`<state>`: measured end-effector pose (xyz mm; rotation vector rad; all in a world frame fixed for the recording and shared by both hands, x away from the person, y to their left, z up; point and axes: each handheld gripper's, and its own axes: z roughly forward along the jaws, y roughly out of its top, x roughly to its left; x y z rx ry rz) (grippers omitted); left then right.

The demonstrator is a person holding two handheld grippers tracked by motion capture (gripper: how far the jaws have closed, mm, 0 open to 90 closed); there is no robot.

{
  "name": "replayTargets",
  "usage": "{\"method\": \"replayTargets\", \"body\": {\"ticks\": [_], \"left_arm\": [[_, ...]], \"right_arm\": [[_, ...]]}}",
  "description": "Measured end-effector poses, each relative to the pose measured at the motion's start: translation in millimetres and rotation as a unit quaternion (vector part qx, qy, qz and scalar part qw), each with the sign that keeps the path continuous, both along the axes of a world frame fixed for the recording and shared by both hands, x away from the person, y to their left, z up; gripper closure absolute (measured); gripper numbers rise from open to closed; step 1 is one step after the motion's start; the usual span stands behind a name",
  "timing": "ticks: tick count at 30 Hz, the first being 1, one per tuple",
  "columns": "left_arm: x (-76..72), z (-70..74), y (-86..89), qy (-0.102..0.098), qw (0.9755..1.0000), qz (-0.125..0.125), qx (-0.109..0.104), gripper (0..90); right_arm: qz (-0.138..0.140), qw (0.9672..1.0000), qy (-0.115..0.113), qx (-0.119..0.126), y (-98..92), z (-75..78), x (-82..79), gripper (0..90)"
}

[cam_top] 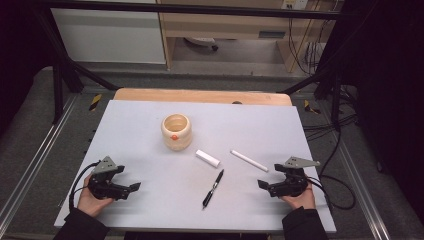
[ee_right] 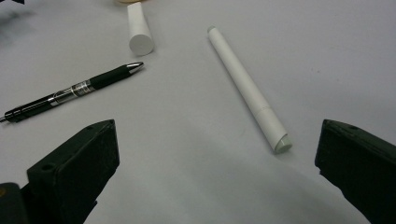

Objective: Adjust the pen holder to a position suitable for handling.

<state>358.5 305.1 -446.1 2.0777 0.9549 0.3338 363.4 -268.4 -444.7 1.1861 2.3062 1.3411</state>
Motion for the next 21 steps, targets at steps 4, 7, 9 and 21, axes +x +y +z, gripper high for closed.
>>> {"method": "replayTargets", "body": {"ticks": [4,7,9,21], "left_arm": [[0.1,0.9,-0.9,0.000,1.0000,0.000,-0.002,4.9],[-0.2,1.4,-2.0,0.002,1.0000,0.001,-0.002,4.9],[-0.3,1.7,-2.4,0.002,1.0000,0.000,-0.001,4.9],[1.3,8.7,-7.8,-0.007,1.0000,-0.002,0.001,4.7]], "right_arm": [[0.002,1.0000,-0.003,-0.003,-0.3,0.0,-0.1,0.5],[0.002,1.0000,-0.004,-0.003,-0.1,0.1,-0.4,0.5],[0.003,1.0000,-0.004,-0.005,-0.2,0.0,-0.3,0.5],[0.002,1.0000,-0.003,-0.005,1.1,-0.5,-0.3,0.5]]}}
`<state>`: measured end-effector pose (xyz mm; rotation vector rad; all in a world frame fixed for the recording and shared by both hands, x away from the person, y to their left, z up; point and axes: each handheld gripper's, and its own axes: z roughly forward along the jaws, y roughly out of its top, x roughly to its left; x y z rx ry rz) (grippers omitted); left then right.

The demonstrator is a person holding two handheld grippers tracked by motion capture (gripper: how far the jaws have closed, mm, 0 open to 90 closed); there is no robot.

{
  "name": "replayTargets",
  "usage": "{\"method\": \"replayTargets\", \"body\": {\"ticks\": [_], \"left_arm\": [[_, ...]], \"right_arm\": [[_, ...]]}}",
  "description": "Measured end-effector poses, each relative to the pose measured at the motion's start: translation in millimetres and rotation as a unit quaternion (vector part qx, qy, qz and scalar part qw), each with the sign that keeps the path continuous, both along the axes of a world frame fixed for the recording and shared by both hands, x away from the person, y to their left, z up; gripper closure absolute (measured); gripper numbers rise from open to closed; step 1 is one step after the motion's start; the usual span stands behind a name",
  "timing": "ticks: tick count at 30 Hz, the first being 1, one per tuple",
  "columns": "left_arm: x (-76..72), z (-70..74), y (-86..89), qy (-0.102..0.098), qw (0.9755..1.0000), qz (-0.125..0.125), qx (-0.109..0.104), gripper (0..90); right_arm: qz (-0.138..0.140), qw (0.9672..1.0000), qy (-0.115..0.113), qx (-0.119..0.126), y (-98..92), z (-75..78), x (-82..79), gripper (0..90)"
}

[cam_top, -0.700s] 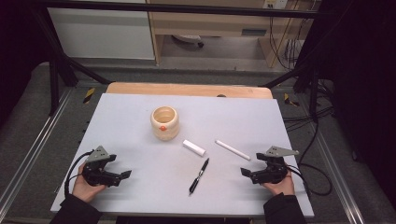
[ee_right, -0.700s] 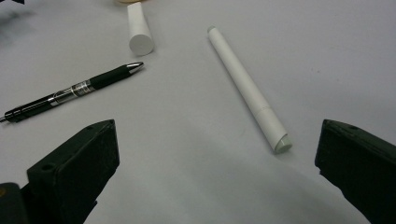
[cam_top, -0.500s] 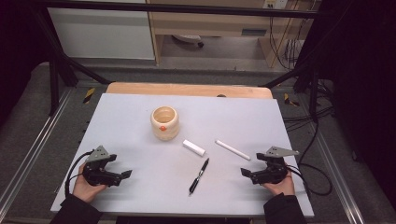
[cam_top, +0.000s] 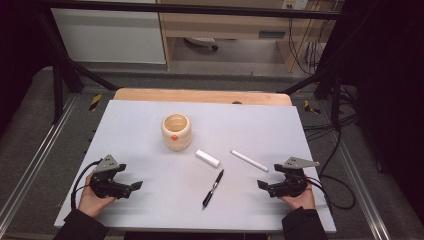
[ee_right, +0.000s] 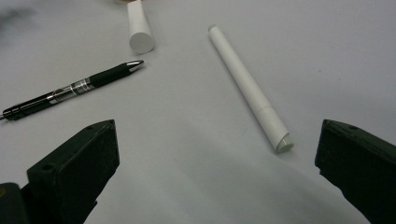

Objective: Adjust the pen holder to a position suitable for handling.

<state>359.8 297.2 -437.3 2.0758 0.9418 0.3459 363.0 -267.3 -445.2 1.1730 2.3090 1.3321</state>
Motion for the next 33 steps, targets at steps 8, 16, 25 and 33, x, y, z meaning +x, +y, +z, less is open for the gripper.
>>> {"method": "replayTargets", "body": {"ticks": [8,16,25,33], "left_arm": [[3.3,8.3,-6.6,-0.007,1.0000,-0.002,-0.001,4.6],[7.1,15.7,-13.9,-0.012,0.9999,0.000,0.000,4.6],[13.2,27.0,-23.6,-0.018,0.9998,-0.003,0.004,4.5],[19.5,32.2,-33.6,-0.022,0.9997,-0.008,0.007,4.3]], "right_arm": [[0.000,1.0000,0.000,-0.001,0.2,0.0,-0.2,0.5],[-0.002,1.0000,0.003,-0.003,0.7,-0.3,-0.3,0.5],[-0.001,1.0000,0.001,-0.007,0.6,-0.5,-0.1,0.5],[-0.002,1.0000,0.004,-0.008,0.9,-0.6,-0.3,0.5]]}}
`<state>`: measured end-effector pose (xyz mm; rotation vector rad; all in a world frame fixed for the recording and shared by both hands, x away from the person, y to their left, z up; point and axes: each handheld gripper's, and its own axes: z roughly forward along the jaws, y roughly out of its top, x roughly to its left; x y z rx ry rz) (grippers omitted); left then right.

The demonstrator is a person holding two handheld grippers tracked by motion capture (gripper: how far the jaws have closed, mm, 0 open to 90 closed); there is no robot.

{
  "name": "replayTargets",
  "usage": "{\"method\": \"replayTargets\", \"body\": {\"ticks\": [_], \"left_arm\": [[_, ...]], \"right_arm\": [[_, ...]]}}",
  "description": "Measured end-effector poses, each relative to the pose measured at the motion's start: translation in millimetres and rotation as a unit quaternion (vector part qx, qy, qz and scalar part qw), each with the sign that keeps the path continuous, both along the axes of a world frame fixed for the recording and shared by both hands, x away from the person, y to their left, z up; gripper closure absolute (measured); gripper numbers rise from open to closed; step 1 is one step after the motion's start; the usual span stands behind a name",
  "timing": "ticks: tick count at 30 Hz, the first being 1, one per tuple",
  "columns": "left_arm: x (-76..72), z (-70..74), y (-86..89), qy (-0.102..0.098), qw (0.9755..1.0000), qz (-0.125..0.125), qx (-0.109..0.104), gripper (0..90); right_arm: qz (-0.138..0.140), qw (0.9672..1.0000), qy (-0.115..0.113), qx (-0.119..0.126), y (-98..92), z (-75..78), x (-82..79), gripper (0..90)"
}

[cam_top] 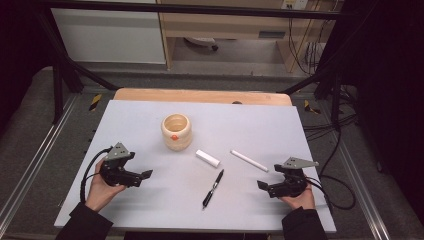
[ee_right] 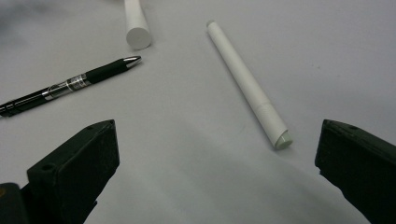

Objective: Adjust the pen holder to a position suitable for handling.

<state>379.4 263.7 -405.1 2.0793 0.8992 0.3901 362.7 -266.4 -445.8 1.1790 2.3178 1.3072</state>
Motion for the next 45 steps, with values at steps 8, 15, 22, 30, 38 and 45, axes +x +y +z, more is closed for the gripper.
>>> {"method": "replayTargets", "body": {"ticks": [8,15,22,30,38,45], "left_arm": [[6.8,5.4,-10.4,-0.005,1.0000,-0.002,-0.001,4.4],[13.7,12.1,-22.4,-0.010,0.9999,-0.008,-0.001,4.3],[21.7,19.1,-36.2,-0.017,0.9997,-0.016,0.002,4.3],[30.8,28.8,-50.2,-0.023,0.9994,-0.024,0.006,4.3],[40.7,35.5,-65.4,-0.024,0.9991,-0.032,0.013,4.3],[49.5,39.3,-75.6,-0.024,0.9990,-0.033,0.018,4.6]], "right_arm": [[0.001,1.0000,-0.001,-0.002,0.2,-0.5,0.3,0.5],[0.001,1.0000,-0.001,-0.003,0.0,-0.5,0.4,0.5],[0.002,1.0000,-0.001,-0.004,0.0,-0.6,0.4,0.5],[0.003,1.0000,0.000,-0.007,0.3,-1.1,0.7,0.5],[0.004,1.0000,0.002,-0.006,0.5,-1.2,0.6,0.5],[0.004,1.0000,0.002,-0.006,0.4,-1.1,0.6,0.5]]}}
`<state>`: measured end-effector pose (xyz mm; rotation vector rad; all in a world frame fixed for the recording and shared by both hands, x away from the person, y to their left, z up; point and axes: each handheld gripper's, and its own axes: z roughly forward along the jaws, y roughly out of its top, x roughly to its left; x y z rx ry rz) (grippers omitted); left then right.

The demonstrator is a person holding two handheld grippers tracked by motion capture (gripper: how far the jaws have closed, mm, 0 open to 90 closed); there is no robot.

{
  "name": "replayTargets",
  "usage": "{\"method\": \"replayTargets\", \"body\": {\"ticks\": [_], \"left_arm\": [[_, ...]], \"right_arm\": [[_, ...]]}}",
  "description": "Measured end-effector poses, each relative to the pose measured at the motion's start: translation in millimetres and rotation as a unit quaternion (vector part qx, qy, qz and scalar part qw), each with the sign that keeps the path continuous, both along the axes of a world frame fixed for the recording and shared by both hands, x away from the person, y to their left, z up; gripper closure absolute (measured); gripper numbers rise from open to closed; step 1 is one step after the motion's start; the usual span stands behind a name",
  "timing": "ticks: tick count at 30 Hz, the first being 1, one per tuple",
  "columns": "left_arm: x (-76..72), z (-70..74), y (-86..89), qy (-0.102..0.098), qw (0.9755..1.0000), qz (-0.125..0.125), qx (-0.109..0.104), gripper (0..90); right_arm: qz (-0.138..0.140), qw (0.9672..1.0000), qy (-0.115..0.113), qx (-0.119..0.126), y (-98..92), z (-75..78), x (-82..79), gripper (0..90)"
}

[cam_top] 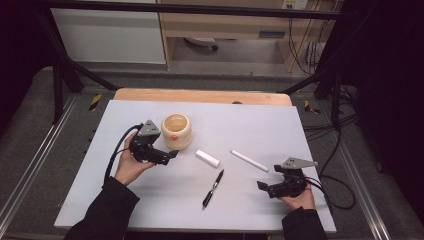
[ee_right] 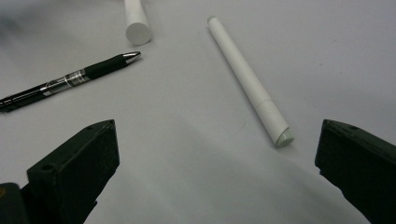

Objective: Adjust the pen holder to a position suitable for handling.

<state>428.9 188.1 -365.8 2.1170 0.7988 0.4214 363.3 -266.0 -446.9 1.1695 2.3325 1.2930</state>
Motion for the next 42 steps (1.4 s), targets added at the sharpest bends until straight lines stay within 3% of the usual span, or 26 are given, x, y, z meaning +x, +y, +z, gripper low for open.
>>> {"method": "replayTargets", "body": {"ticks": [17,22,28,32,42], "left_arm": [[22.5,6.6,-25.4,-0.006,0.9995,-0.003,0.029,15.3],[30.1,3.4,-29.6,-0.008,0.9987,0.001,0.050,24.9],[35.2,0.3,-34.4,-0.017,0.9982,0.002,0.057,35.6],[39.2,-1.5,-37.3,-0.015,0.9973,0.000,0.071,38.7],[46.0,-3.8,-39.9,-0.011,0.9966,0.000,0.082,49.8]], "right_arm": [[0.001,1.0000,0.001,-0.002,0.2,-0.5,0.2,0.5],[0.003,1.0000,0.001,-0.003,0.0,-0.5,0.3,0.5],[0.004,1.0000,0.001,-0.004,0.0,-0.6,0.4,0.5],[0.003,1.0000,0.002,-0.004,0.2,-0.6,0.4,0.5],[0.004,1.0000,0.003,-0.003,0.2,-0.6,0.3,0.5]]}}
